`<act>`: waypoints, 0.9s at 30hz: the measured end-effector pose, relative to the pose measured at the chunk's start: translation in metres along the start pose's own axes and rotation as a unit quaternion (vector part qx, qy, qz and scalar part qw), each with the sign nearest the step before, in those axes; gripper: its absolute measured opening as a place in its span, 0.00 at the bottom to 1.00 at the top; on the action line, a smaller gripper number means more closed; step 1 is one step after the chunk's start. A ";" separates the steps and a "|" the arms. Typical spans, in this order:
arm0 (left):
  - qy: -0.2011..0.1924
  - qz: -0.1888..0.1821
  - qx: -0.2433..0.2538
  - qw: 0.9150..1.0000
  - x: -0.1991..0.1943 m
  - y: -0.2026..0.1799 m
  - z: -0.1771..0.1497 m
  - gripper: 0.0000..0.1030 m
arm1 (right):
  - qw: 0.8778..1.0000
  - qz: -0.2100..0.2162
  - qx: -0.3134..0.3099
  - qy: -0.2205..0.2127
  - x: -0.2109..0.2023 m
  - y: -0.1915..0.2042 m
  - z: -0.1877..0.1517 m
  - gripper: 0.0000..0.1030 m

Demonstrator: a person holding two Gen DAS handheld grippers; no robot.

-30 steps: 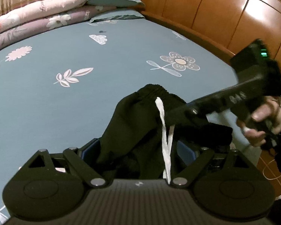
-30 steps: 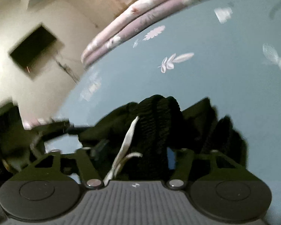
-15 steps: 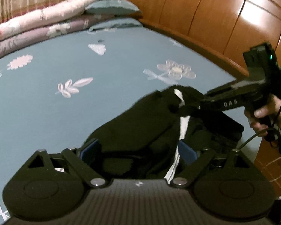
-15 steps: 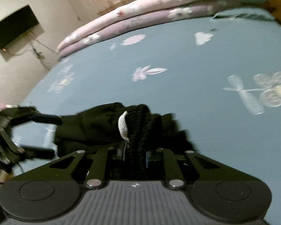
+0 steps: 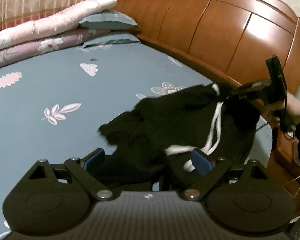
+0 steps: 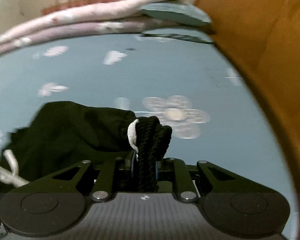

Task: Fold clothes

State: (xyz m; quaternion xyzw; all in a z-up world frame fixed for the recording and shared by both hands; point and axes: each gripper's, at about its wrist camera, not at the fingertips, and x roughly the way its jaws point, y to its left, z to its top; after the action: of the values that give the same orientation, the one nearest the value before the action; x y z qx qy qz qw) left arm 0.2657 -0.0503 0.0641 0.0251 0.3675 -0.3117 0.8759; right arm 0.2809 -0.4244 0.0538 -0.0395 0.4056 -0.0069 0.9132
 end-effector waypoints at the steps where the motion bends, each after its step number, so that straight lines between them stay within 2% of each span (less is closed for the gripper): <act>1: 0.004 0.000 -0.004 1.000 0.003 0.000 -0.001 0.90 | 1.000 -0.017 -0.001 0.005 0.005 -0.009 0.000 0.19; 6: 0.020 0.007 -0.025 0.999 0.011 0.002 -0.009 0.90 | 0.996 -0.081 0.008 0.027 0.030 -0.048 -0.003 0.19; 14: 0.028 0.027 -0.037 0.999 0.012 0.003 -0.010 0.90 | 0.991 -0.114 0.026 0.065 0.071 -0.072 -0.019 0.20; 17: 0.034 0.028 -0.045 0.998 0.015 0.003 -0.012 0.90 | 0.990 -0.118 0.036 0.071 0.084 -0.071 -0.022 0.30; 19: 0.039 0.025 -0.046 0.998 0.016 0.001 -0.014 0.90 | 0.989 -0.119 0.038 0.076 0.086 -0.072 -0.025 0.40; 21: 0.044 0.023 -0.045 0.998 0.018 -0.001 -0.015 0.90 | 0.990 -0.105 0.059 0.070 0.073 -0.075 -0.029 0.43; 25: 0.051 0.023 -0.041 0.998 0.022 -0.001 -0.016 0.90 | 0.990 -0.085 0.102 0.052 0.041 -0.081 -0.037 0.66; 27: 0.053 0.022 -0.041 0.998 0.024 0.000 -0.016 0.90 | 0.989 -0.087 0.114 0.042 0.025 -0.081 -0.043 0.66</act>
State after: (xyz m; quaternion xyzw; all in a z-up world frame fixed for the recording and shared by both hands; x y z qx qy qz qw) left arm 0.2686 -0.0587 0.0362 0.0138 0.4252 -0.2756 0.8620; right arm 0.2671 -0.5088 0.0130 0.0297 0.4355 -0.1340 0.8897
